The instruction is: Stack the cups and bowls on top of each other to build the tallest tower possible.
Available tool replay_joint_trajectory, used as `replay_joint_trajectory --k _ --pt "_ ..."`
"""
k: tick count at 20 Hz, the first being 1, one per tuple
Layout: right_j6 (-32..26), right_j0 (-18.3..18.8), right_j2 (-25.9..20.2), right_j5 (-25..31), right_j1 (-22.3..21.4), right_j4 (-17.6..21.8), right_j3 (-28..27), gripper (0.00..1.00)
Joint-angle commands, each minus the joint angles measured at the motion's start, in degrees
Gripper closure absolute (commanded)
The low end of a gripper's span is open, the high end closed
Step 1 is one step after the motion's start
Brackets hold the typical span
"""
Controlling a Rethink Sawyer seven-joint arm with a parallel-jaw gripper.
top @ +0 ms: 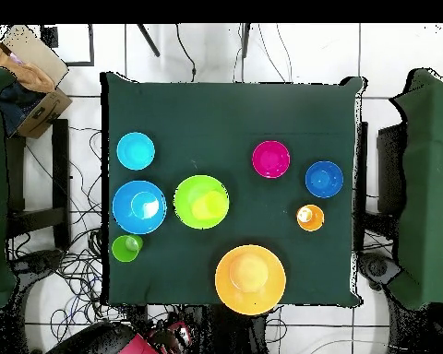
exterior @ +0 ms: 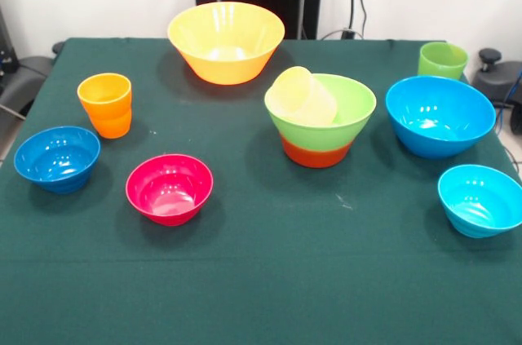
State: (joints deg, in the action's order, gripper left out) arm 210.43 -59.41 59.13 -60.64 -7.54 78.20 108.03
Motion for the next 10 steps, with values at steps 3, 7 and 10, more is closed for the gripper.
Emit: replay_joint_trajectory --k 3,7,10 --pt "-11.9 5.5 -13.1 7.1 0.1 -1.3 -2.8 0.00" --pt "-16.2 8.5 -15.1 8.6 0.7 -2.8 -4.4 0.00" --pt "-18.9 10.1 -17.1 9.6 1.1 -4.8 -4.9 0.00"
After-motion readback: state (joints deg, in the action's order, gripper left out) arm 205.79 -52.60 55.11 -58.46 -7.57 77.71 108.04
